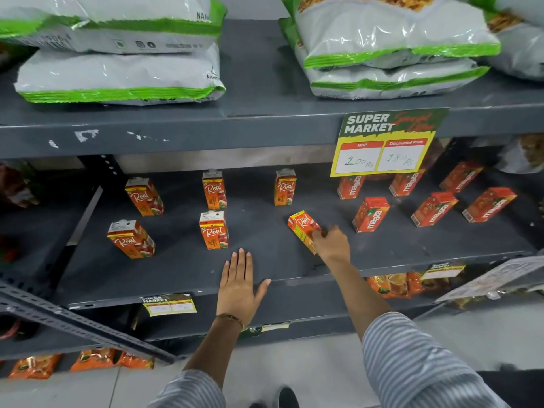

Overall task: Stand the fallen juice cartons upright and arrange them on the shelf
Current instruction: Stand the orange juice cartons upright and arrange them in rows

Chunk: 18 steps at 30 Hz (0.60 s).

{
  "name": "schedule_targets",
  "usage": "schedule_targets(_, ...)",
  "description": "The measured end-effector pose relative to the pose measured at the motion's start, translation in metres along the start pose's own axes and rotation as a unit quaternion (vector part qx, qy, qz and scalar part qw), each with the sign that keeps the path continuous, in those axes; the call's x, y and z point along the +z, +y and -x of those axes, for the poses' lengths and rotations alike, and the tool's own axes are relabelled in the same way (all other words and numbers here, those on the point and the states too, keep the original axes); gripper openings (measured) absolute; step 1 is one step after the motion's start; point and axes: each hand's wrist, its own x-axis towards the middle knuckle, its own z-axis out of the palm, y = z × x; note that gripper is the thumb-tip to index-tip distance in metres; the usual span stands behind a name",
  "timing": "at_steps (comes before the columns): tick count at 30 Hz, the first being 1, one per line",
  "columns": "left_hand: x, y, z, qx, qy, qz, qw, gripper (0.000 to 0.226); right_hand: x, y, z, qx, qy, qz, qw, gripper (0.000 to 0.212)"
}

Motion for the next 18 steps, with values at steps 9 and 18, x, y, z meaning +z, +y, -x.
schedule_targets(9,-0.001,0.002,0.001,0.001,0.009,0.004,1.000,0.091,0.001,-0.012,-0.009,-0.016,-0.106,0.018,0.994,0.027)
schedule_targets(18,0.000,0.001,0.001,-0.004,0.001,0.000,1.000,0.076,-0.003,-0.009,-0.011,0.063,-0.202,-0.160,0.964,0.016)
